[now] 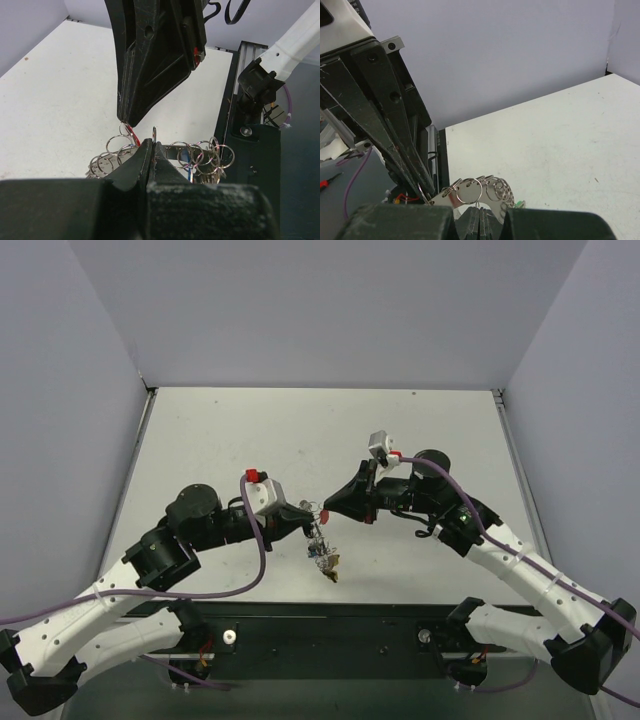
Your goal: Put the keys on the keyring
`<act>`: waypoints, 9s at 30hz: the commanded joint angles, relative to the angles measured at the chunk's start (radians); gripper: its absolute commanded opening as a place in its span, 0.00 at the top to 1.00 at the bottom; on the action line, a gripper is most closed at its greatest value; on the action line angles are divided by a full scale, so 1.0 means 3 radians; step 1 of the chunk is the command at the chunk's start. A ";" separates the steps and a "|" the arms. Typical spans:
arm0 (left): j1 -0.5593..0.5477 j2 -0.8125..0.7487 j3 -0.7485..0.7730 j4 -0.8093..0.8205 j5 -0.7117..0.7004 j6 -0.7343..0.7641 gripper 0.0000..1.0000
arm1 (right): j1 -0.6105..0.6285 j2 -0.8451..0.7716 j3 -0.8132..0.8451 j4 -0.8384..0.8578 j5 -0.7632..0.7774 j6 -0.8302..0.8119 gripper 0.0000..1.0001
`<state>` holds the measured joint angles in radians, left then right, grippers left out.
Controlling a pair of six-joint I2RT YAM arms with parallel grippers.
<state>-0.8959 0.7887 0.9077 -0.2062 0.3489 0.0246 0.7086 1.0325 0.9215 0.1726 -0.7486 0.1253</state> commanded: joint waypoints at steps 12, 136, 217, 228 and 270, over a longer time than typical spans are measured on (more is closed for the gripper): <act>-0.0005 0.0014 0.0083 0.0355 -0.0611 -0.0465 1.00 | 0.0026 -0.0384 -0.0014 0.0125 0.0026 -0.0177 1.00; -0.0005 0.0030 -0.0091 0.0636 -0.0682 -0.1038 1.00 | 0.0307 -0.0215 0.0063 0.0585 0.0414 -0.0280 1.00; -0.0010 -0.0251 -0.0157 0.1025 -0.0391 -0.1054 1.00 | 0.0307 -0.0179 -0.0019 0.0355 0.0583 -0.0382 1.00; -0.0010 -0.0307 -0.0178 0.1055 -0.0416 -0.1054 1.00 | 0.0312 -0.0174 -0.0019 0.0330 0.0578 -0.0392 1.00; -0.0005 -0.0369 -0.0351 0.1592 -0.0375 -0.1217 1.00 | 0.0307 -0.0113 0.0012 0.0186 0.0547 -0.0387 1.00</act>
<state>-0.8951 0.7212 0.7761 0.0345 0.1989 -0.3122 0.8059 0.9840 0.9092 0.2638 -0.5934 0.0357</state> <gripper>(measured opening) 0.019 0.024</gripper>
